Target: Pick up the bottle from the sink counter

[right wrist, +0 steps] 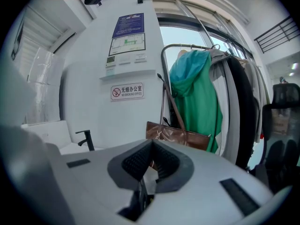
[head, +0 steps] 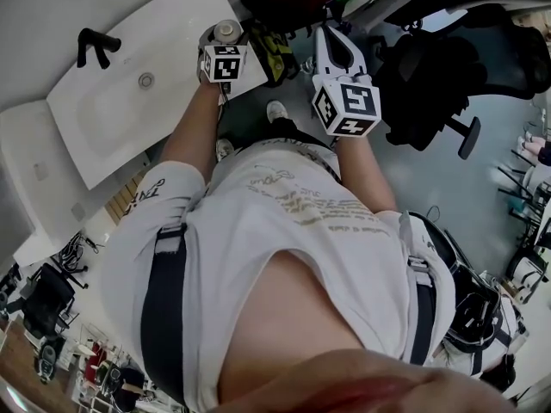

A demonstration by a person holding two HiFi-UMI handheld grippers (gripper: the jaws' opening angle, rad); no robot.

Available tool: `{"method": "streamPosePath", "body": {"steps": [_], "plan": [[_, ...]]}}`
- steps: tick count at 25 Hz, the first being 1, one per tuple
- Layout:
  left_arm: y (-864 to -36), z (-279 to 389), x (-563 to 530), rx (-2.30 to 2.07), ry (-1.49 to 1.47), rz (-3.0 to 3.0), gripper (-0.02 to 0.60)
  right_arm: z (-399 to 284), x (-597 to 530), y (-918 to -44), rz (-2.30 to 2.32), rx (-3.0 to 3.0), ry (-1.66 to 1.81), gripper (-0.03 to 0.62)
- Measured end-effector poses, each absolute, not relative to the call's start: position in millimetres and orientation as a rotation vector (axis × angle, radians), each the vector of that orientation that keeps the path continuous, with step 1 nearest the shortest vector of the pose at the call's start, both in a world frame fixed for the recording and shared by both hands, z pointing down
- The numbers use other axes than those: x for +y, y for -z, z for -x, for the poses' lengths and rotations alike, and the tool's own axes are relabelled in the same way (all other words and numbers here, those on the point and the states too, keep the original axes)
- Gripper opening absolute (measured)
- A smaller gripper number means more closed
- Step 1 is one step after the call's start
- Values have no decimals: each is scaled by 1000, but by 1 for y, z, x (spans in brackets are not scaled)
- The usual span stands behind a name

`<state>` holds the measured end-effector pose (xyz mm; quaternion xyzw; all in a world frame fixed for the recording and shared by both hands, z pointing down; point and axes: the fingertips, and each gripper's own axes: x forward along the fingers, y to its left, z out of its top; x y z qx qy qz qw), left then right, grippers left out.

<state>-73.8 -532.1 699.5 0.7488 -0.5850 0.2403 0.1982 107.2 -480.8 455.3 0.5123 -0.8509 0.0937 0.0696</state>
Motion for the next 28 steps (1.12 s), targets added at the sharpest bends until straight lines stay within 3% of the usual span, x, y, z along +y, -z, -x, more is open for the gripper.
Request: {"method": "streamPosePath", "body": {"steps": [11, 28], "plan": [[-664, 90, -527, -1721, -629, -2037, 351, -100, -482, -455, -1538, -2584, -294, 25], [-533, 114, -484, -1878, -556, -2046, 351, -47, -479, -437, -1413, -2740, -235, 25]]}}
